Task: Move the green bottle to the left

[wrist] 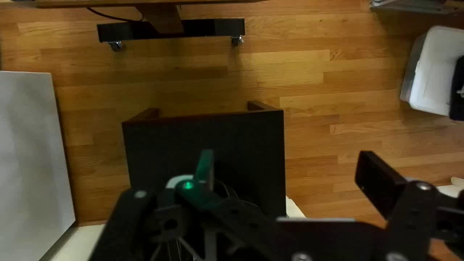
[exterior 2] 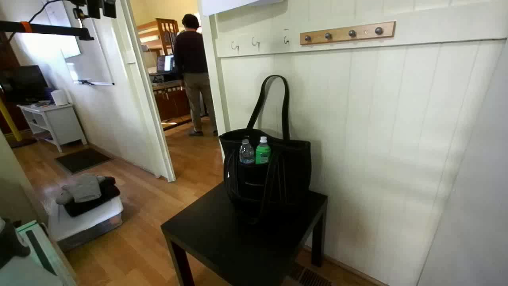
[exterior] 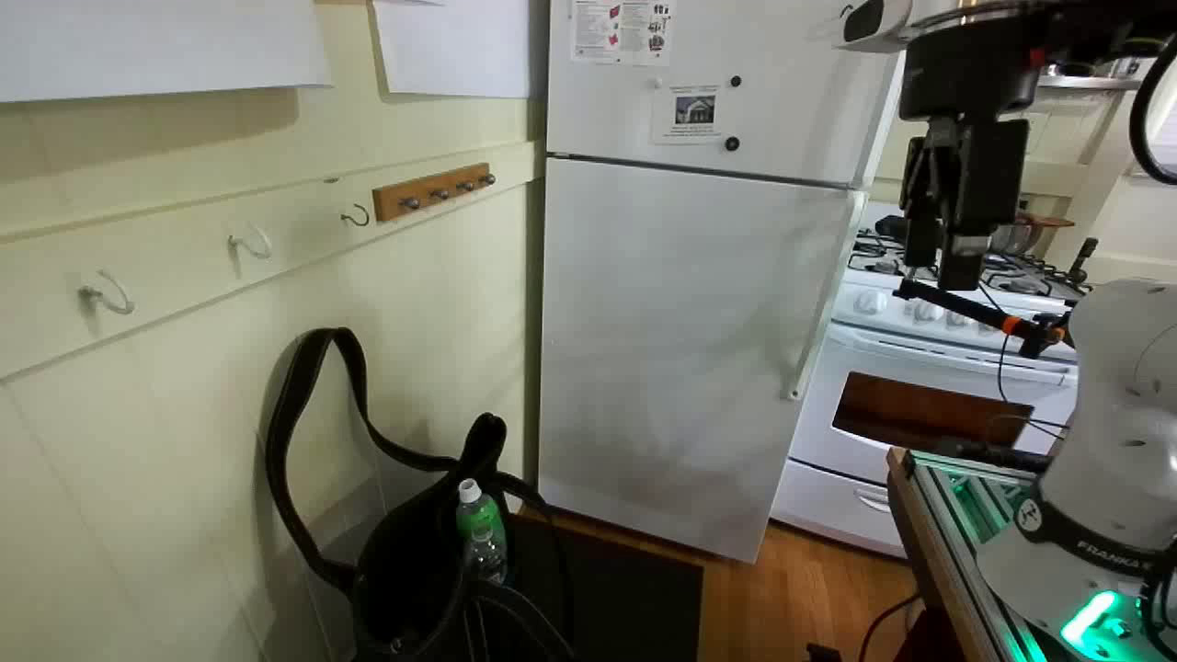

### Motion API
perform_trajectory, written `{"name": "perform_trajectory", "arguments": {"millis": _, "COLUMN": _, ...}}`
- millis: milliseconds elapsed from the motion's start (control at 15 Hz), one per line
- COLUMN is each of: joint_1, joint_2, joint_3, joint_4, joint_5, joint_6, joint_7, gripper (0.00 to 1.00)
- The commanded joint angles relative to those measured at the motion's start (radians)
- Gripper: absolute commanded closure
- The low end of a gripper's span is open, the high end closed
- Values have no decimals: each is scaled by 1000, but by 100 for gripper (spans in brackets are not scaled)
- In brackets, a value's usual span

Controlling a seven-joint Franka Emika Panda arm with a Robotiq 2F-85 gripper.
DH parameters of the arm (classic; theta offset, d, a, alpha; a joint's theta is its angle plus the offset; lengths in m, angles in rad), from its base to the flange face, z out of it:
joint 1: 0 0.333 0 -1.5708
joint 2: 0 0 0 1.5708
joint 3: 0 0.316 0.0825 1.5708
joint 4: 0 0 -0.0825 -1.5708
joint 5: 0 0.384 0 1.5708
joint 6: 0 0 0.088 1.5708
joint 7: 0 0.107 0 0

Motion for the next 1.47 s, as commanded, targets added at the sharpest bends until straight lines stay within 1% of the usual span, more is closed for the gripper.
{"name": "perform_trajectory", "arguments": {"millis": 0, "joint_1": -17, "joint_2": 0, "joint_3": 12, "joint_4": 4, "joint_5": 6, "joint_6": -5, "joint_7": -7, "gripper": 0}}
{"name": "perform_trajectory", "arguments": {"millis": 533, "joint_1": -17, "joint_2": 0, "joint_3": 12, "joint_4": 4, "joint_5": 6, "joint_6": -5, "joint_7": -7, "gripper": 0}}
{"name": "perform_trajectory", "arguments": {"millis": 600, "joint_1": -19, "joint_2": 7, "joint_3": 8, "joint_4": -3, "joint_5": -4, "joint_6": 19, "joint_7": -29, "gripper": 0}}
{"name": "perform_trajectory", "arguments": {"millis": 800, "joint_1": -47, "joint_2": 40, "joint_3": -5, "joint_4": -30, "joint_5": -14, "joint_6": 148, "joint_7": -44, "gripper": 0}}
{"name": "perform_trajectory", "arguments": {"millis": 933, "joint_1": -61, "joint_2": 73, "joint_3": -15, "joint_4": -52, "joint_5": -18, "joint_6": 270, "joint_7": -63, "gripper": 0}}
{"name": "perform_trajectory", "arguments": {"millis": 1200, "joint_1": -68, "joint_2": 173, "joint_3": -35, "joint_4": -87, "joint_5": -39, "joint_6": 533, "joint_7": -149, "gripper": 0}}
{"name": "perform_trajectory", "arguments": {"millis": 1267, "joint_1": -66, "joint_2": 204, "joint_3": -43, "joint_4": -90, "joint_5": -33, "joint_6": 588, "joint_7": -163, "gripper": 0}}
{"name": "perform_trajectory", "arguments": {"millis": 1400, "joint_1": -70, "joint_2": 261, "joint_3": -45, "joint_4": -92, "joint_5": -58, "joint_6": 675, "joint_7": -174, "gripper": 0}}
